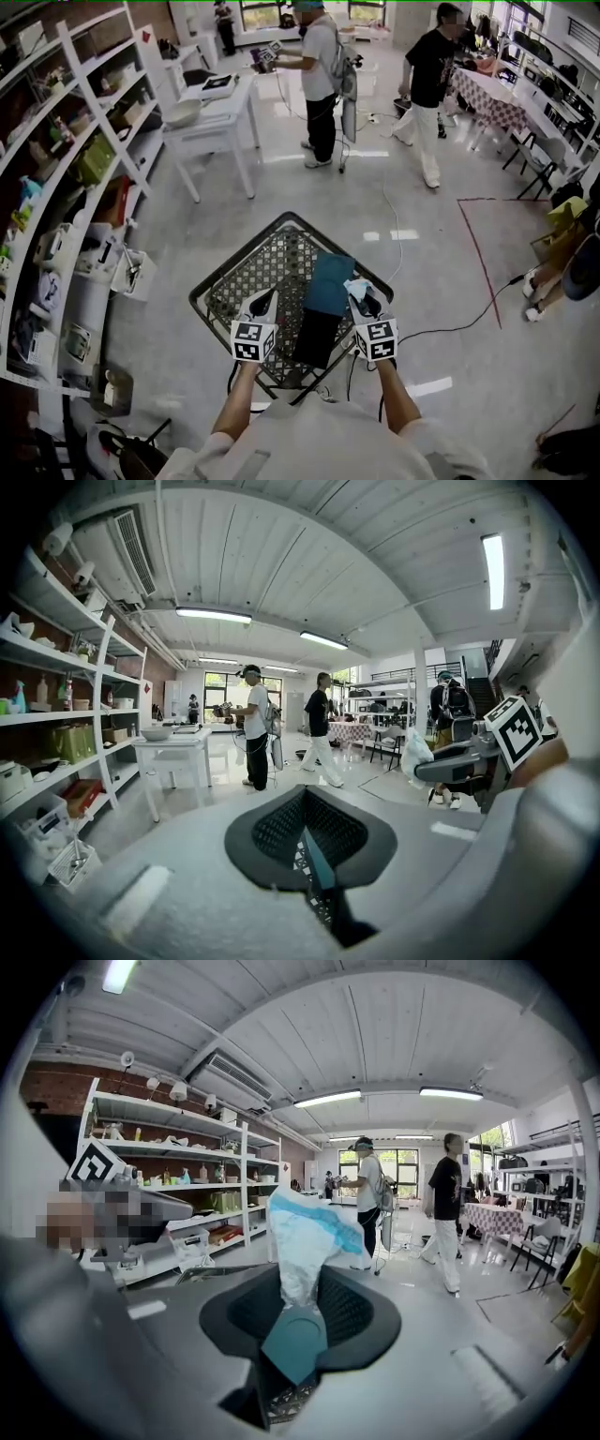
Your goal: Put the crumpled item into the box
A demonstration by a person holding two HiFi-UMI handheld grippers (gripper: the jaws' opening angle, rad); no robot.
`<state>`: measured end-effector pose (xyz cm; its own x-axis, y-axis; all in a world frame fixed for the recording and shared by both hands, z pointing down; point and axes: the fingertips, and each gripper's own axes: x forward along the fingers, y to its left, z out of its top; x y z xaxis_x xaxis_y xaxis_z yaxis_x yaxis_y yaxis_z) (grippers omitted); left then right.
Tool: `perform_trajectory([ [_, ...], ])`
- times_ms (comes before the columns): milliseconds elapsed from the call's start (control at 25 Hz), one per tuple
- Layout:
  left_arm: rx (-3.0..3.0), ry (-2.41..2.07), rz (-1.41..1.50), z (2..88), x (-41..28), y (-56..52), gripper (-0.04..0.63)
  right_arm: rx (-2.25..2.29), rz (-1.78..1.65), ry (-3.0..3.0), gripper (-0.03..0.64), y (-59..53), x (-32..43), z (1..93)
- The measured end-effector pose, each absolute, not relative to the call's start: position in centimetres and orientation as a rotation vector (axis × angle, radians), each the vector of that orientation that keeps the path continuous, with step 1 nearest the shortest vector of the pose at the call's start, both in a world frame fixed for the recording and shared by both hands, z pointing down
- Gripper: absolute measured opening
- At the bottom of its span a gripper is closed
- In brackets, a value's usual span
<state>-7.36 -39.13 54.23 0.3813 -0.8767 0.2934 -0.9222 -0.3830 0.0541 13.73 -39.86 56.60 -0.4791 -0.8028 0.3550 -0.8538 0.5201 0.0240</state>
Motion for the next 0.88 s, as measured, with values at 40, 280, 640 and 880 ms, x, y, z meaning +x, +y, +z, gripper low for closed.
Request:
perform_trajectory([
  [40,2.422,-1.611,0.328,54.5,-7.5,-39.5,0.006,1.371,0.231,-2.443,0.103,-40.3,13.6,56.9],
  [280,2.394,-1.607,0.366,55.9,-8.0,-40.2,0.006,1.334,0.283,-2.430,0.103,-41.2,13.2,59.1],
  [640,2.391,-1.514,0.401,58.9,-9.0,-40.5,0.006,1.334,0.356,-2.367,0.103,-40.5,11.5,62.2],
  [880,2.405,-1.427,0.431,61.1,-8.9,-40.0,0.006,1.349,0.421,-2.310,0.103,-38.8,10.8,64.6],
])
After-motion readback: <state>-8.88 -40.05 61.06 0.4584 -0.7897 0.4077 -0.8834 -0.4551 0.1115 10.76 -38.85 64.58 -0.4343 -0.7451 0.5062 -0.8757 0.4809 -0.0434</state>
